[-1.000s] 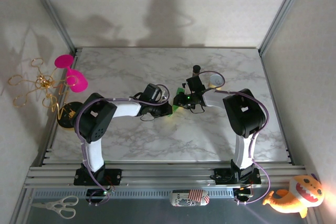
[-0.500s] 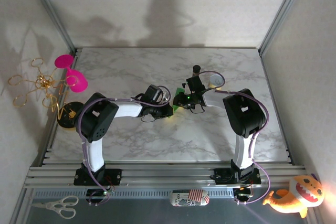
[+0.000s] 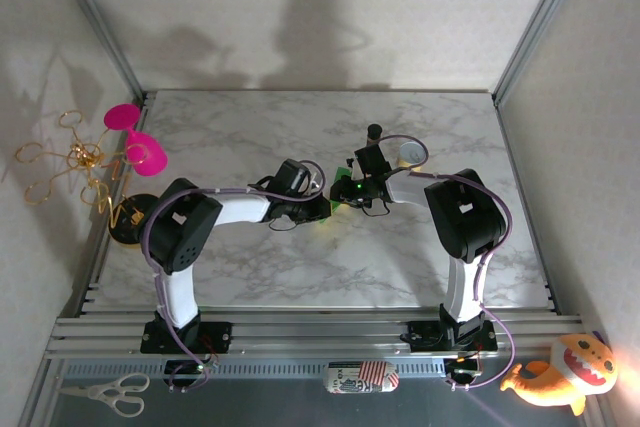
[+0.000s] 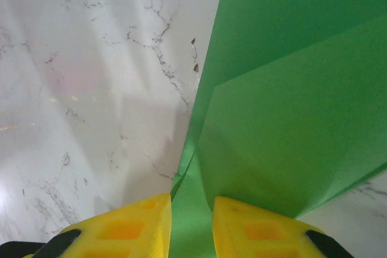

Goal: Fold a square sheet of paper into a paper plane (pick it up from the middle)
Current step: Fold the wing for the fifth time at the center of the table.

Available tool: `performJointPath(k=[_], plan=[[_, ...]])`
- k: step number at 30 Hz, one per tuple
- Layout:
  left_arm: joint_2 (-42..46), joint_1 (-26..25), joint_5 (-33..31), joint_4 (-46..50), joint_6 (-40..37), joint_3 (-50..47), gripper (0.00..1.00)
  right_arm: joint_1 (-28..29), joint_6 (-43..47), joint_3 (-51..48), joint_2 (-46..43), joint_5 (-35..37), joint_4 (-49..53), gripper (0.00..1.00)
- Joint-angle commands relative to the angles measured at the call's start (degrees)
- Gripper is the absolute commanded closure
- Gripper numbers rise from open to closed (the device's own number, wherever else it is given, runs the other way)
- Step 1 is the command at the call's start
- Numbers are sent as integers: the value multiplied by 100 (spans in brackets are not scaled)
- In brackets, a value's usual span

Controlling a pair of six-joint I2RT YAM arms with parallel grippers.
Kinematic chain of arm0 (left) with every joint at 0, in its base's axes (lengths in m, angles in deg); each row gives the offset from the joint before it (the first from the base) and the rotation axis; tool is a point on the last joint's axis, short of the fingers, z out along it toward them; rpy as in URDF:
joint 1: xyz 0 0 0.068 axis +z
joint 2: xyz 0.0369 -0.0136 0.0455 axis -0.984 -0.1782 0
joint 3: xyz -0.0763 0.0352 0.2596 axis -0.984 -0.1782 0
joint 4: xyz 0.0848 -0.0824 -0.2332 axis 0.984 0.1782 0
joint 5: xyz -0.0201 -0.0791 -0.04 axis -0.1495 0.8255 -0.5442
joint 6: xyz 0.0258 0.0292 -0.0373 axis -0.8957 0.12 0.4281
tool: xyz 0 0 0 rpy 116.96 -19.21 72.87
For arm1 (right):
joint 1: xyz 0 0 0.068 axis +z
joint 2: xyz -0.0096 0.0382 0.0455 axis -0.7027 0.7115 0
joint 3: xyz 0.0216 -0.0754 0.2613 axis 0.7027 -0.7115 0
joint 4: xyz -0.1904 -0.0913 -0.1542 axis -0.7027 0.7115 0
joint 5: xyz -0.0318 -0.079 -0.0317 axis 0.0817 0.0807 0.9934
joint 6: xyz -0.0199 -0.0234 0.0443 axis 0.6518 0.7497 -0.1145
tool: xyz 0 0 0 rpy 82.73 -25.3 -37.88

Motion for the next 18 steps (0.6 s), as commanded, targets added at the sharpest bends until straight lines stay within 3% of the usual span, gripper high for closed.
performJointPath(k=[1,18], plan=[[115,-26,-299,126,-84,198,88,-20,102,-63,177,-29,329,72],[-377,-142,-515,510,-234,429,99,-45,58,24,-58,-289,144,76]])
